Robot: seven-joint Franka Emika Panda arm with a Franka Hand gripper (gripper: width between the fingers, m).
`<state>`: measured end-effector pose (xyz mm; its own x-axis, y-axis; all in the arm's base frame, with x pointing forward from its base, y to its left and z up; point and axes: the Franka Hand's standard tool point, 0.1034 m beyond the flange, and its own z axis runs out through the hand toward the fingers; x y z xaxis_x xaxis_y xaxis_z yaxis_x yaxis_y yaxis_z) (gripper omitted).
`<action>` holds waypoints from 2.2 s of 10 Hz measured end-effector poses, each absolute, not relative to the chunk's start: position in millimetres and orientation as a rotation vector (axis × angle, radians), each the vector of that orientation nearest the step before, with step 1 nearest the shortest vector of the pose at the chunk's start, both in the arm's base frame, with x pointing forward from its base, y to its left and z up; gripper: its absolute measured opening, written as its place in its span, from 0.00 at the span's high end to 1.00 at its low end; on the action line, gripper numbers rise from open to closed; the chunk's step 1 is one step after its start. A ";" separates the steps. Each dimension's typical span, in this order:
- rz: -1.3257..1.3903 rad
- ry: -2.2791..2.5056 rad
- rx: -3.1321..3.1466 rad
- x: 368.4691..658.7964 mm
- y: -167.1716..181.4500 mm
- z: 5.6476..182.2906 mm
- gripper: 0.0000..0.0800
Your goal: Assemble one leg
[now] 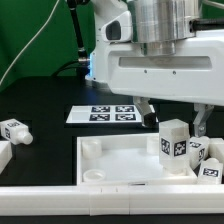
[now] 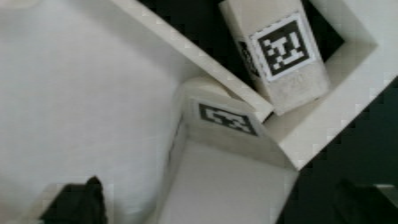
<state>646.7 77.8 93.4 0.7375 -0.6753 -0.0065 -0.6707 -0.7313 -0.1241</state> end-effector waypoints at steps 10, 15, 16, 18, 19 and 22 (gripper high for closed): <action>-0.161 -0.269 -3.074 648.2 85.6 91.3 0.19; -0.167 -0.471 -3.058 648.7 82.2 91.3 0.65; -0.166 -0.418 -3.063 648.7 82.0 91.3 0.65; -0.165 -0.384 -3.066 648.7 82.1 91.3 0.65; -0.160 -0.185 -3.077 648.3 82.7 91.5 0.65; -0.152 0.294 -3.053 644.7 84.9 90.5 0.65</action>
Offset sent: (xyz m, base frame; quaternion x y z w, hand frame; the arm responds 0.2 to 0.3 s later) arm 0.0017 0.0084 -0.0008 -0.0299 0.0383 -0.3210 0.9458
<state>644.7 84.9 90.5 0.9767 -0.1939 0.0918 -0.1869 -0.9792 -0.0795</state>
